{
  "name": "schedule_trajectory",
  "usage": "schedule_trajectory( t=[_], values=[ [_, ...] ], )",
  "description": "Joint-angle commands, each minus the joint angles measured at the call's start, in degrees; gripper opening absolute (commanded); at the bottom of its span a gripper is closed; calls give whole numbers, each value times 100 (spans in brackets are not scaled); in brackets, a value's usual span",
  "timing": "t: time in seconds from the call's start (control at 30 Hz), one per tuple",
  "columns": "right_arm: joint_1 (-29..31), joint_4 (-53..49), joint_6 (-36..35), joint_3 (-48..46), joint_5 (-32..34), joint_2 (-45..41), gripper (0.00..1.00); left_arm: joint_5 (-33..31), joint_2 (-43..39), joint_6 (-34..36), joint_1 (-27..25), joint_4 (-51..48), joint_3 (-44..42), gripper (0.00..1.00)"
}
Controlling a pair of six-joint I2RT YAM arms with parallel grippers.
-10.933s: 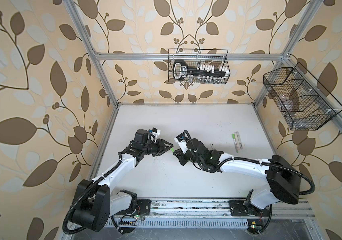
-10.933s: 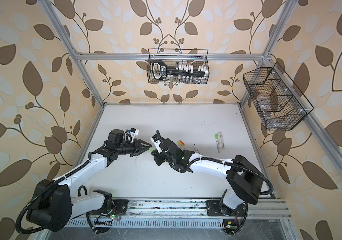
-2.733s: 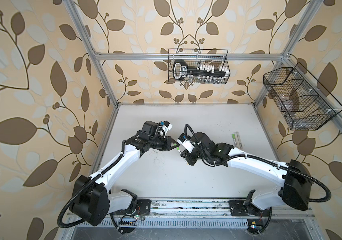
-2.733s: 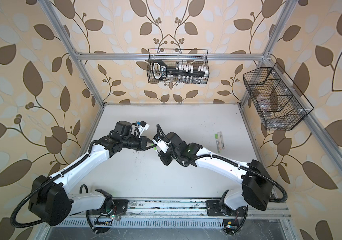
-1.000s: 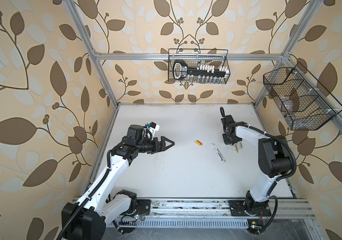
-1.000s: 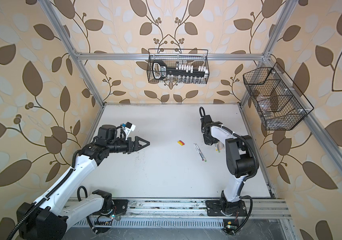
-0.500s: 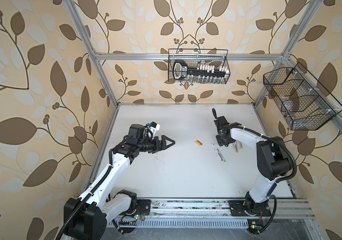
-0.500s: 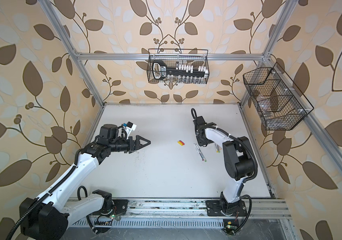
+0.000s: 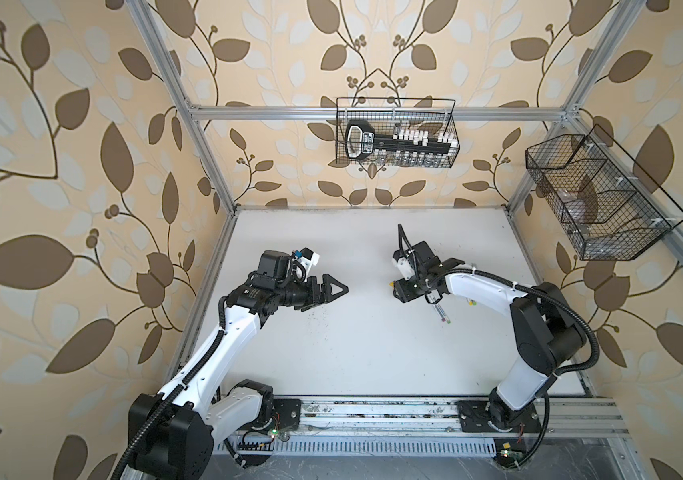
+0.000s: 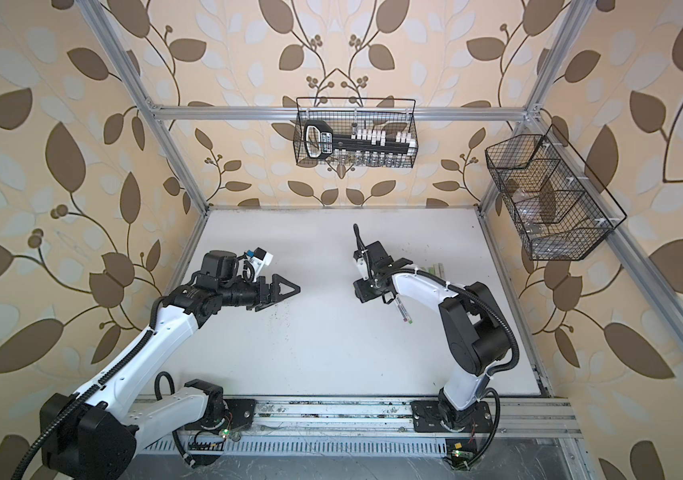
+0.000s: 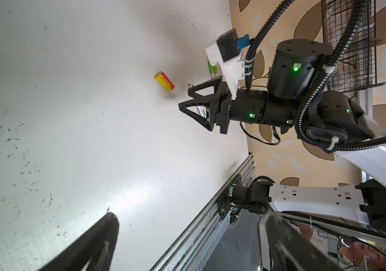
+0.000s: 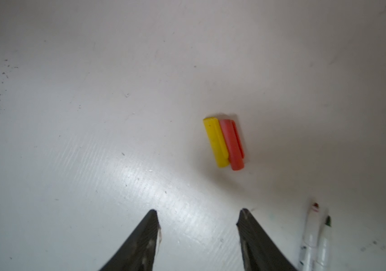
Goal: Insert the pens into the pen caps
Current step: 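Lower the open right gripper onto the yellow cap and close on it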
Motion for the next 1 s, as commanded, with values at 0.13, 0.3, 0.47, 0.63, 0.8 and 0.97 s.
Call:
schedule_trajectory(
  t=[0.13, 0.3, 0.47, 0.63, 0.8, 0.97],
  values=[
    [73, 267, 224, 202, -312, 528, 56, -159, -148, 332, 38, -381, 101, 99],
    [78, 278, 259, 257, -208, 679, 56, -178, -175, 351, 38, -417, 103, 99],
    [35, 196, 226, 415, -71, 850, 56, -195, -176, 346, 38, -426, 93, 99],
    [-13, -62, 118, 663, 128, 1019, 57, -226, -209, 363, 38, -453, 75, 99],
    [-77, -178, 39, 695, 135, 966, 57, -223, -159, 361, 38, -437, 80, 99],
    [-185, -232, -31, 643, 102, 921, 58, -180, -87, 367, 38, -409, 103, 99]
  ],
)
